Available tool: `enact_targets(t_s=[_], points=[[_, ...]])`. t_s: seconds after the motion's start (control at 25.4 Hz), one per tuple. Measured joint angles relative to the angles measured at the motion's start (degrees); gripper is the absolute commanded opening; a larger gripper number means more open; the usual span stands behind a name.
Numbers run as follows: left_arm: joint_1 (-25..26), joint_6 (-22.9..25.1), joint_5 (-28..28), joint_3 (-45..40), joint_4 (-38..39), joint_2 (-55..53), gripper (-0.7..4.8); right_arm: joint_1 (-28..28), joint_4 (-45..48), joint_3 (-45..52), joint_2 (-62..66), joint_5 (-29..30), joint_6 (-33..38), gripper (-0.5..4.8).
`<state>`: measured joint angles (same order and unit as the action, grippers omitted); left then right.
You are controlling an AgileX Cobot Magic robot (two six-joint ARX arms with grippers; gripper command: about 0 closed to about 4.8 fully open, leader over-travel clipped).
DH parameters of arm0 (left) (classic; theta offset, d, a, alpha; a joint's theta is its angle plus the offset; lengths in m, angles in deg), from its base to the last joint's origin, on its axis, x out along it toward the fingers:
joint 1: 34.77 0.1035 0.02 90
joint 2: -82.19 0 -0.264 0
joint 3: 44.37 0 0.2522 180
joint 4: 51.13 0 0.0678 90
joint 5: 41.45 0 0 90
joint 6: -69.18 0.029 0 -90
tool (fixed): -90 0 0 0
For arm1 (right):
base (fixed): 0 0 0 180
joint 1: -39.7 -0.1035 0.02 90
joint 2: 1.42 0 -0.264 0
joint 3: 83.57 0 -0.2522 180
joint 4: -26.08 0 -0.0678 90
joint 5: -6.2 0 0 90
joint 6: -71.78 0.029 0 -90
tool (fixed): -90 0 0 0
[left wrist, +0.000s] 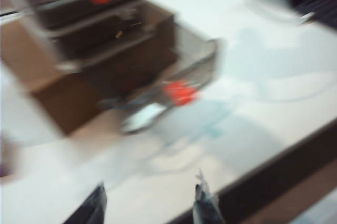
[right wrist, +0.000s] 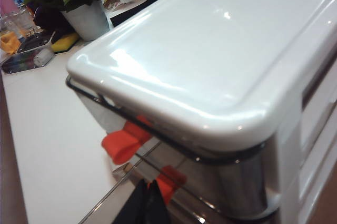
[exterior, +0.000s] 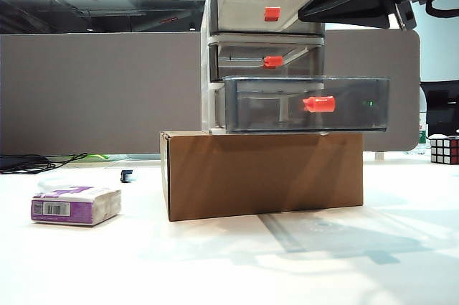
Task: Open the third layer of the drawer on the table, pick up a pack of napkins on the table and put it in, and finally close the drawer.
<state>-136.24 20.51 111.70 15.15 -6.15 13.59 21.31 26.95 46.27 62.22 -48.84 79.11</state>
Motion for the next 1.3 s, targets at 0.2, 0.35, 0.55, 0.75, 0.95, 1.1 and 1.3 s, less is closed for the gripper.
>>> enact_targets(t_s=[0.2,0.35,0.55,0.75,0.95,1.1,1.3], points=[[2.9,-5.3,0.0,0.1,22.4,13.0,2.07,0.0,-1.0,0.0,0.0,1.7,0.3,-0.06],[6.8,-7.1,-0.6,0.0,36.1,21.1,2.11,0.0,-3.4,0.0,0.0,2.4,0.7,-0.06],[11.3,-6.6,9.4,-4.9,36.9,23.4,4.79,0.0,-3.7,0.0,0.0,3.6,1.6,-0.06],[23.8,-1.9,1.1,-10.4,31.5,24.1,4.79,0.0,-4.3,0.0,0.0,5.1,2.5,-0.06],[27.3,13.2,-11.6,-10.1,7.1,23.7,4.79,0.0,-5.1,0.0,0.0,5.6,2.5,-0.06],[36.5,32.5,-17.4,-10.1,-4.4,22.9,4.79,0.0,-5.2,0.0,0.0,5.8,2.5,-0.06],[67.1,48.5,-50.9,-10.1,-14.5,22.3,4.3,0.0,-6.5,0.0,0.0,7.0,2.6,-0.06]])
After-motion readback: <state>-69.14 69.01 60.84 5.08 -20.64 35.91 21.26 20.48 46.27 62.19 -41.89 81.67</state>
